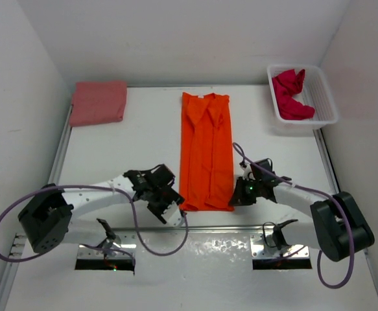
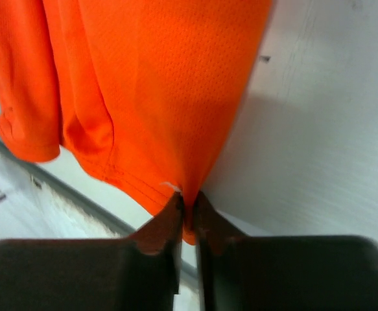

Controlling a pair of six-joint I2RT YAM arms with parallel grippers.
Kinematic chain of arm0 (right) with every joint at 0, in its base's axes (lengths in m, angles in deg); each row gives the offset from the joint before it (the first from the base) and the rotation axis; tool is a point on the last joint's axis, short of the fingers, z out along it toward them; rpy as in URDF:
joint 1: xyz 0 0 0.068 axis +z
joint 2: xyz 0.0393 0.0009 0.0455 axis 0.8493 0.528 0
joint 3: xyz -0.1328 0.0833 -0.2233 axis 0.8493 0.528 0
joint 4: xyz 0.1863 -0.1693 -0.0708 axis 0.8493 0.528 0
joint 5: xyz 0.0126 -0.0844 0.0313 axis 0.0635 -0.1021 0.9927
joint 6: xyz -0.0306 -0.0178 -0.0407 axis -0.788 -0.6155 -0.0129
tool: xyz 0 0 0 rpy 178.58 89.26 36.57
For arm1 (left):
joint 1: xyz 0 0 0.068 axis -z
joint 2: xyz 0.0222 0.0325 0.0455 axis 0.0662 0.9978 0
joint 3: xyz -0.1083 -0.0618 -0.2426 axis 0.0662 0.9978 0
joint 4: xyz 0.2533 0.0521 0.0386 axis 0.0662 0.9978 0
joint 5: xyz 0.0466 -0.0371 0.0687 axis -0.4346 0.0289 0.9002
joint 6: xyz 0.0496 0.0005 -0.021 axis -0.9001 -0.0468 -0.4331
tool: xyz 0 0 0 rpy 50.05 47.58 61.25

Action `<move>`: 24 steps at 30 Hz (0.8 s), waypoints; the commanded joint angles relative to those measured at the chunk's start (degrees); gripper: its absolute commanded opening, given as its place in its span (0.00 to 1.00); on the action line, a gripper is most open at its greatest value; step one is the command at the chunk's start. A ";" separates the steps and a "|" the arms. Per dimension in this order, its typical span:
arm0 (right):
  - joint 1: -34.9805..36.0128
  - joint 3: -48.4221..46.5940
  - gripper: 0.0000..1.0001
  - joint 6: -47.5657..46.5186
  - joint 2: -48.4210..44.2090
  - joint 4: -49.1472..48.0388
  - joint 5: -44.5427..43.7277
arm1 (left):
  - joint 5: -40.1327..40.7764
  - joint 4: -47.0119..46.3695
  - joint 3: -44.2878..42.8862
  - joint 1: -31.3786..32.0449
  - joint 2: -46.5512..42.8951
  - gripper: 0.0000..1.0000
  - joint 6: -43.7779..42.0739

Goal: Fold and stack the t-shirts
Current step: Rotate the tshirt 90 degrees, then grab the bottom of the folded rectangular tshirt with both arms

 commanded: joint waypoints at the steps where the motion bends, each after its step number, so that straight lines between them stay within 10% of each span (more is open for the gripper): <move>1: -1.57 1.04 0.15 -9.40 0.70 11.19 -3.71 | 3.60 -8.34 7.76 0.10 -5.72 0.56 -9.62; 8: -1.58 -1.95 0.55 -10.29 -3.77 15.23 -4.14 | -0.96 -15.84 6.40 0.19 -7.77 0.57 -5.94; 24: -1.49 -0.28 0.56 -3.17 -5.01 11.28 -2.92 | -12.92 -17.33 8.06 1.68 1.27 0.50 -18.06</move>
